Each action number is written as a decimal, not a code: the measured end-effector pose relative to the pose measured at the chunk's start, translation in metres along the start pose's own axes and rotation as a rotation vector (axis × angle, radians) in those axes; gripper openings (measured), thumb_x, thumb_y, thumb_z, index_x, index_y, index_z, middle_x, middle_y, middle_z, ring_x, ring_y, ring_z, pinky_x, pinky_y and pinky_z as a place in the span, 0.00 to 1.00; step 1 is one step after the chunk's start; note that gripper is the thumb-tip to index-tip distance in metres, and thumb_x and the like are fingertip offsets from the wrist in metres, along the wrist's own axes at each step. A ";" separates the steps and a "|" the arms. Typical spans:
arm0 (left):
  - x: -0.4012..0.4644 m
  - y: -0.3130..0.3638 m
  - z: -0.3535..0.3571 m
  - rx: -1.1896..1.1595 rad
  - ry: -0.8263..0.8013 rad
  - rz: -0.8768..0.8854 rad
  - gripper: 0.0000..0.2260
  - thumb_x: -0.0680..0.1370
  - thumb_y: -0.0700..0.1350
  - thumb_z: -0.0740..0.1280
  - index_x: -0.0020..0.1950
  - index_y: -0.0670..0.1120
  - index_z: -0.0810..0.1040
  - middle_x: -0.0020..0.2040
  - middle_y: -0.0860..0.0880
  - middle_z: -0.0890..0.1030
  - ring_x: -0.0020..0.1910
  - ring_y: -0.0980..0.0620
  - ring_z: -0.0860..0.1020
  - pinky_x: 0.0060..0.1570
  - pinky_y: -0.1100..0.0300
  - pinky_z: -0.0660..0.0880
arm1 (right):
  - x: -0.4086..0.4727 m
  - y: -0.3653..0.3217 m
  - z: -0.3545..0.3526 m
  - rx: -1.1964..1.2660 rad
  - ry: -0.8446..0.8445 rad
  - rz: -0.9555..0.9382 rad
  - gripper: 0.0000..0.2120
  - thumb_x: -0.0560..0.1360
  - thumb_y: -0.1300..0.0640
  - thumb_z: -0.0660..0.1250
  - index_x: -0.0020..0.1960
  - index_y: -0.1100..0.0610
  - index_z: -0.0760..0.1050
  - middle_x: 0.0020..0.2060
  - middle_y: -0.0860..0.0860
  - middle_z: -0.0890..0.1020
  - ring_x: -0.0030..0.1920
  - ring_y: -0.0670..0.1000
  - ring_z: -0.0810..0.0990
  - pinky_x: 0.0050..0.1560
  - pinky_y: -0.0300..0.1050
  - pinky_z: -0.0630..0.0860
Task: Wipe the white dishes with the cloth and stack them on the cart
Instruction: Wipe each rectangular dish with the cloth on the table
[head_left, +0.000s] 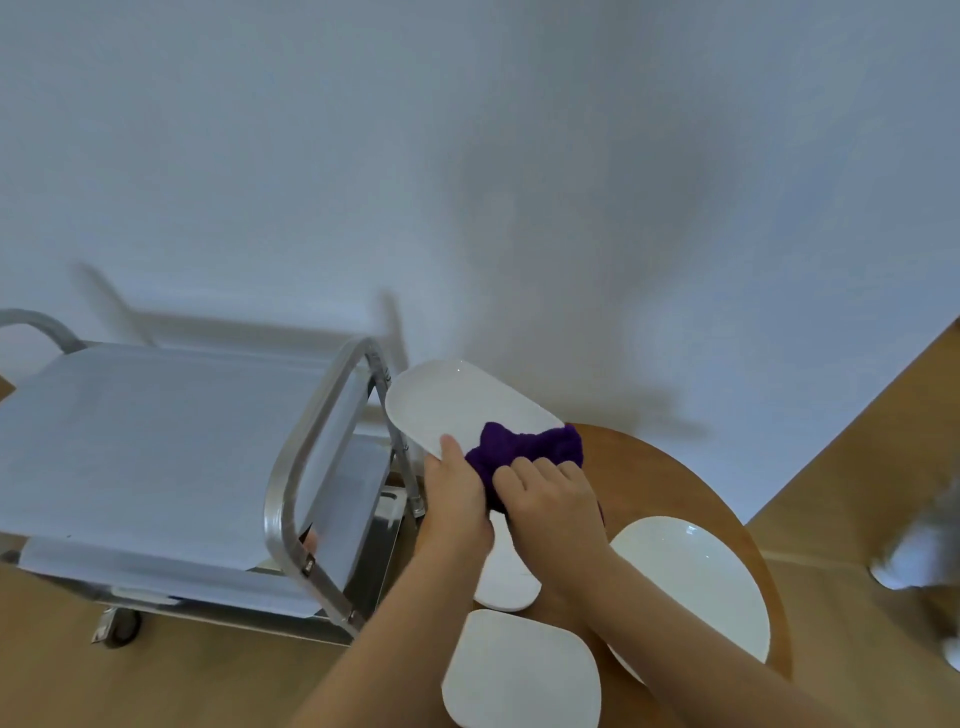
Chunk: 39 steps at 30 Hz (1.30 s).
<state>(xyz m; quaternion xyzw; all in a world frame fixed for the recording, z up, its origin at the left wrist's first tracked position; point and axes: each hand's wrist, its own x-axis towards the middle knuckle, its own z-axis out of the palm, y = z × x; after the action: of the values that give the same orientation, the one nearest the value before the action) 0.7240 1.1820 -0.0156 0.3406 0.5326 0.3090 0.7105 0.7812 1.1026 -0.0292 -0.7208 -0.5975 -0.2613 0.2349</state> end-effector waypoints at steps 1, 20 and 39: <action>0.004 0.007 -0.003 -0.029 -0.010 0.016 0.15 0.82 0.55 0.54 0.64 0.49 0.69 0.50 0.47 0.80 0.47 0.47 0.80 0.34 0.57 0.79 | -0.006 0.004 0.001 0.016 0.006 -0.049 0.10 0.63 0.61 0.77 0.38 0.55 0.76 0.31 0.50 0.80 0.31 0.50 0.78 0.32 0.41 0.73; 0.038 0.083 -0.045 0.971 -0.790 -0.138 0.12 0.80 0.49 0.63 0.59 0.43 0.77 0.55 0.41 0.83 0.54 0.40 0.81 0.59 0.44 0.76 | -0.019 0.057 -0.024 0.097 -0.070 -0.480 0.08 0.73 0.59 0.66 0.47 0.56 0.83 0.49 0.52 0.84 0.51 0.53 0.82 0.52 0.46 0.78; 0.027 0.061 -0.051 -0.309 -0.798 -0.073 0.32 0.61 0.67 0.73 0.53 0.45 0.85 0.54 0.41 0.84 0.53 0.42 0.82 0.51 0.44 0.79 | 0.000 0.080 -0.045 1.451 -0.832 0.895 0.19 0.67 0.53 0.75 0.56 0.55 0.75 0.49 0.55 0.83 0.49 0.55 0.83 0.44 0.44 0.79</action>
<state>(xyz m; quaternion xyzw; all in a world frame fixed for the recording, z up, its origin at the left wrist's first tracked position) 0.6762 1.2472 0.0090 0.3042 0.1750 0.2039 0.9139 0.8558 1.0595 0.0023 -0.5963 -0.3182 0.5659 0.4722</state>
